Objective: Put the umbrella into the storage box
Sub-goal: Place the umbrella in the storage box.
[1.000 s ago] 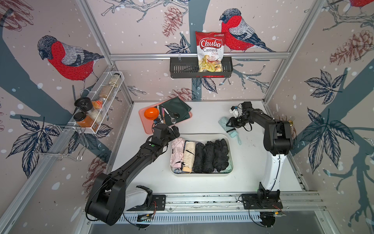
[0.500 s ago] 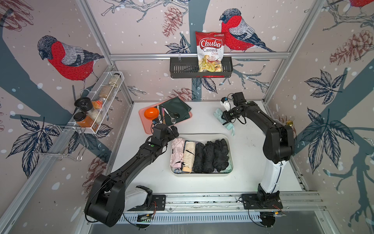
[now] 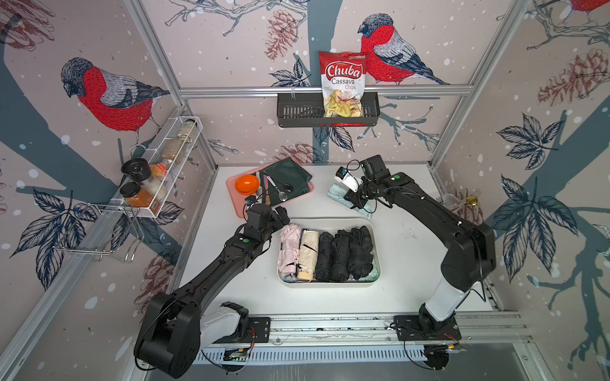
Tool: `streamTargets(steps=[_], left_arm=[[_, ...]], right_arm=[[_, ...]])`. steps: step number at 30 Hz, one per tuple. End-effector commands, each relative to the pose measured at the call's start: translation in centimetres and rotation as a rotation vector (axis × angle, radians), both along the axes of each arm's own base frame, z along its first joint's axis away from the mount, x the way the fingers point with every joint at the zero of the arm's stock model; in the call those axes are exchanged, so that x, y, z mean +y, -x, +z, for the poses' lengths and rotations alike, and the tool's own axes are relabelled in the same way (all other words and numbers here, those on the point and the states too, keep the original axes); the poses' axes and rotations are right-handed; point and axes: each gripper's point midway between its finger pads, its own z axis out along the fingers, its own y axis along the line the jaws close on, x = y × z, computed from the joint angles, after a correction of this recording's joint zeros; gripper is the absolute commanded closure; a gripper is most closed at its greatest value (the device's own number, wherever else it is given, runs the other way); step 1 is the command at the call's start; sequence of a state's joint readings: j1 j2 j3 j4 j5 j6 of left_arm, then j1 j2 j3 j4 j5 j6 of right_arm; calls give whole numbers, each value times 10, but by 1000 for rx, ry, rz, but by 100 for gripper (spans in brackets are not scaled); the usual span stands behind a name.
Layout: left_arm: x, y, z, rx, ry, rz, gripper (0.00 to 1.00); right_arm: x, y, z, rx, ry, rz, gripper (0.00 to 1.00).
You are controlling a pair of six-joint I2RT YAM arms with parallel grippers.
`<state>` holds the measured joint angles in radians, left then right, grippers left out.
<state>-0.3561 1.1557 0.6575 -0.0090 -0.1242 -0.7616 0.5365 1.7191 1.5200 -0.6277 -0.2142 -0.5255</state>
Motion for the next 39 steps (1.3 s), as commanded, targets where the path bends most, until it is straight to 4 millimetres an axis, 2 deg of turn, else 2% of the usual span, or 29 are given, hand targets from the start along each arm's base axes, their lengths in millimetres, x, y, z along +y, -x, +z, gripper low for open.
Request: streamTargets(steps=[1,8,15,24,32,39], left_arm=[[3,0,6,-14,22,22,2],[5,3,11,-19,39,37,3],[8,4,17,-37,40,47,2],[10,6,22,-51,43,47,2],[13,9,29,-70,42,56,2],[17,12,37,-94,42,69,2]], right_arm=[[12,1,15,-117,-49,71,91],[23,18,11,-135,-71,116,91],[30,23,-19,-116,-18,109,92],[31,34,-46,-123,57,80,92],[28,36,-67,-127,149,65,92],[37,46,-71,-107,154,115,87]])
